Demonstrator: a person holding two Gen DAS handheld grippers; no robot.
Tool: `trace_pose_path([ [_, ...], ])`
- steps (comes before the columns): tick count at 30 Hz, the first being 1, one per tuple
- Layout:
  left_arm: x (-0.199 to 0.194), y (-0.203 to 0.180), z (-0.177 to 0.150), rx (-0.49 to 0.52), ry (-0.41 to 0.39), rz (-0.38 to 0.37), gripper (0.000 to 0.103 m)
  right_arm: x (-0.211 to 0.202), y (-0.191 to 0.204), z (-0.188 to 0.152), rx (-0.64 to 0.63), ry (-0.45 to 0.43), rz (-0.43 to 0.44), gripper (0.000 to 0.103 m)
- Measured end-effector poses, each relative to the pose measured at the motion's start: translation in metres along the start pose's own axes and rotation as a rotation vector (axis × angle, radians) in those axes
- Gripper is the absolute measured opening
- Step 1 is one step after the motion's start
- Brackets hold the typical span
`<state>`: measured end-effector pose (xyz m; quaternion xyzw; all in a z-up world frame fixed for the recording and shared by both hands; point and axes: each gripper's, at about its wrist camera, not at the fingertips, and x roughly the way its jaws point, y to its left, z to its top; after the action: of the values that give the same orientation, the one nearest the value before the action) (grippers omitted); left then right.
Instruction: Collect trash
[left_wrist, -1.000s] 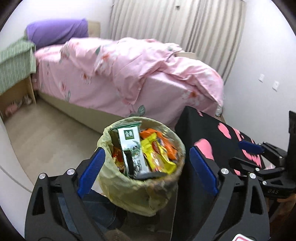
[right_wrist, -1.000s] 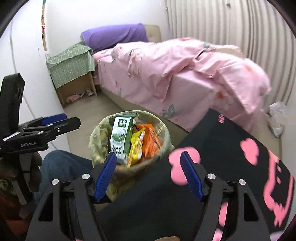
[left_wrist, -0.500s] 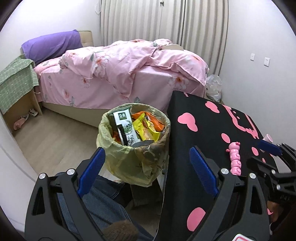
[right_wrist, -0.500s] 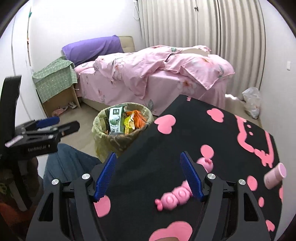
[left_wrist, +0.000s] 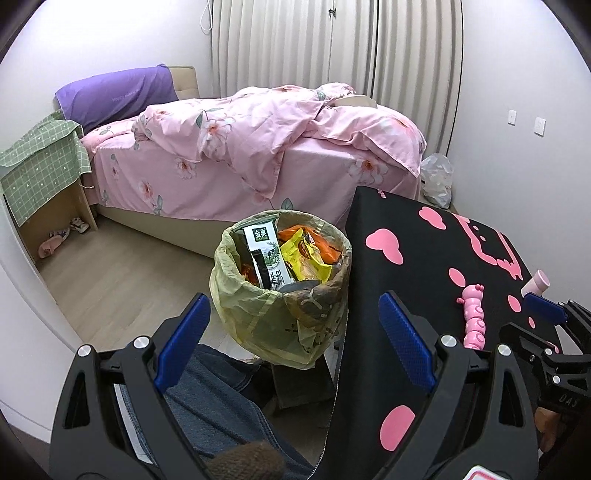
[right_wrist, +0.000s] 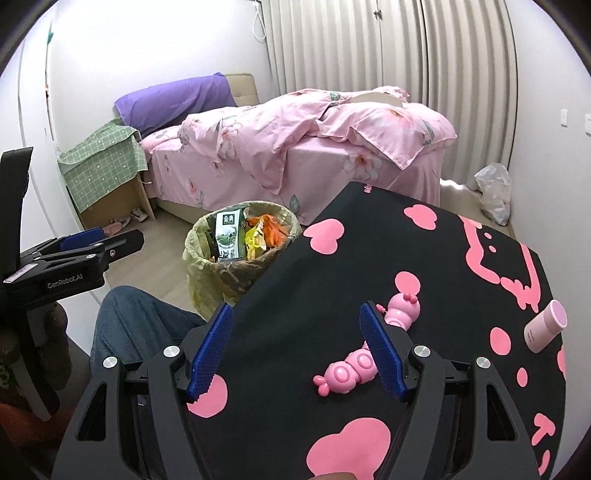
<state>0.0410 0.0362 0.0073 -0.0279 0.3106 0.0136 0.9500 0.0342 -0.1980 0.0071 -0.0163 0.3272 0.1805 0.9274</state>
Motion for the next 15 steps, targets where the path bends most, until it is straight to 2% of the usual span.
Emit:
trace_pose_path([
  [15,0.0002,0.0004,-0.0017,0.004,0.011,-0.008,0.088,0.0038,0.0089,0.0028,-0.020,0.014,0.009,0.068],
])
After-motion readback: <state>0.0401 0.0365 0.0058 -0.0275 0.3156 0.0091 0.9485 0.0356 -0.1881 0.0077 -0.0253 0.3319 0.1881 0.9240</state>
